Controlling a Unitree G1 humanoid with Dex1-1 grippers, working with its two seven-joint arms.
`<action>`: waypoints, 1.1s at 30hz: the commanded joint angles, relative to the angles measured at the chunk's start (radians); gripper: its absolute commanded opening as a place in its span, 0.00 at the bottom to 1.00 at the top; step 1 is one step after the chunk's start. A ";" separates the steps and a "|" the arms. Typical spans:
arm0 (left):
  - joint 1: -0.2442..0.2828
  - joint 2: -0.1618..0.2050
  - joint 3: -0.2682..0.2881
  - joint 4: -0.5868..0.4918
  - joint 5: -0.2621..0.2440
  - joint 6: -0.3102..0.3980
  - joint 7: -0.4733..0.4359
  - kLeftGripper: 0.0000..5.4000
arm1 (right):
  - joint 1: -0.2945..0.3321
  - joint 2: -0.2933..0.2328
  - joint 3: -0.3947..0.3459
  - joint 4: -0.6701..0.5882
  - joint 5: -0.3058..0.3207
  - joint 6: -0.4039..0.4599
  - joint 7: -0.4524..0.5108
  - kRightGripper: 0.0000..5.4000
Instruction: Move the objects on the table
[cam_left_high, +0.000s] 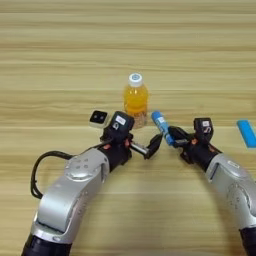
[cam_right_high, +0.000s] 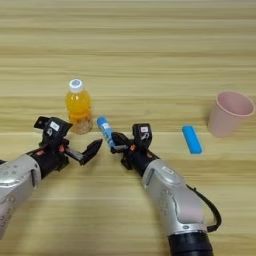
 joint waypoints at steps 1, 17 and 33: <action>-0.012 0.000 0.014 0.003 -0.016 0.021 0.006 1.00 | 0.026 -0.004 0.011 0.012 -0.007 0.047 -0.013 0.01; -0.028 -0.006 0.028 0.079 -0.007 0.003 0.033 1.00 | 0.057 0.047 -0.018 -0.062 0.210 0.299 -0.013 0.01; -0.034 -0.002 0.026 0.118 -0.004 -0.015 0.033 1.00 | 0.074 0.033 0.011 -0.147 0.219 0.299 -0.002 0.15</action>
